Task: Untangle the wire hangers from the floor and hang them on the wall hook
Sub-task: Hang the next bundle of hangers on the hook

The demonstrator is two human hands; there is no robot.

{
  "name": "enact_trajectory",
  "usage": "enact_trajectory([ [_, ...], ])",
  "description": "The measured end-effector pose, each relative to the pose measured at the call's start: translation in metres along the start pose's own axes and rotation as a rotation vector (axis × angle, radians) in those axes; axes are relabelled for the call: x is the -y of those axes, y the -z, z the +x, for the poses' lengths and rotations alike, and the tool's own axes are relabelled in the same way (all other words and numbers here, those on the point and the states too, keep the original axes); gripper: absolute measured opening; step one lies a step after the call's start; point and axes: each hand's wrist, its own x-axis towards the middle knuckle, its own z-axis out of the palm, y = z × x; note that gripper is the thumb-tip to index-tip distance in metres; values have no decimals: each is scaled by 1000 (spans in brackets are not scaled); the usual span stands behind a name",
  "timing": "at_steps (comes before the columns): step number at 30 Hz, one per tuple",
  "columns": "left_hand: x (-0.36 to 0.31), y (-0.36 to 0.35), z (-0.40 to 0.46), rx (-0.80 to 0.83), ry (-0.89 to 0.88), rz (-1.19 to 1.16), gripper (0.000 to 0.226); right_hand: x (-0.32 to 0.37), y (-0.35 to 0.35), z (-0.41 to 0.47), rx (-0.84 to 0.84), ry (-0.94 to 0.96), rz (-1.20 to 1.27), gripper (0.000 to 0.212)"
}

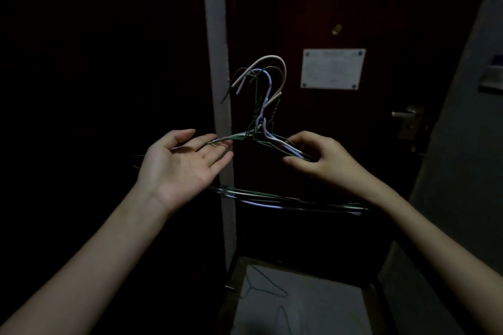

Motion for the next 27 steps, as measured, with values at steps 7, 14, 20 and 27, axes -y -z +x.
enact_trajectory([
  [7, -34, 1, -108, -138, -258, -20, 82, 60, -42, 19, 145, 221, 138, 20],
  [14, -75, 14, -225, -313, -535, -14, 86, 153, -119, 30, 284, 410, 285, 20],
  [20, -112, 21, -312, -402, -707, -20, 61, 240, -171, 29, 389, 533, 395, 19],
  [27, -157, 43, -396, -456, -816, -4, 82, 332, -224, 12, 448, 639, 451, 22],
])
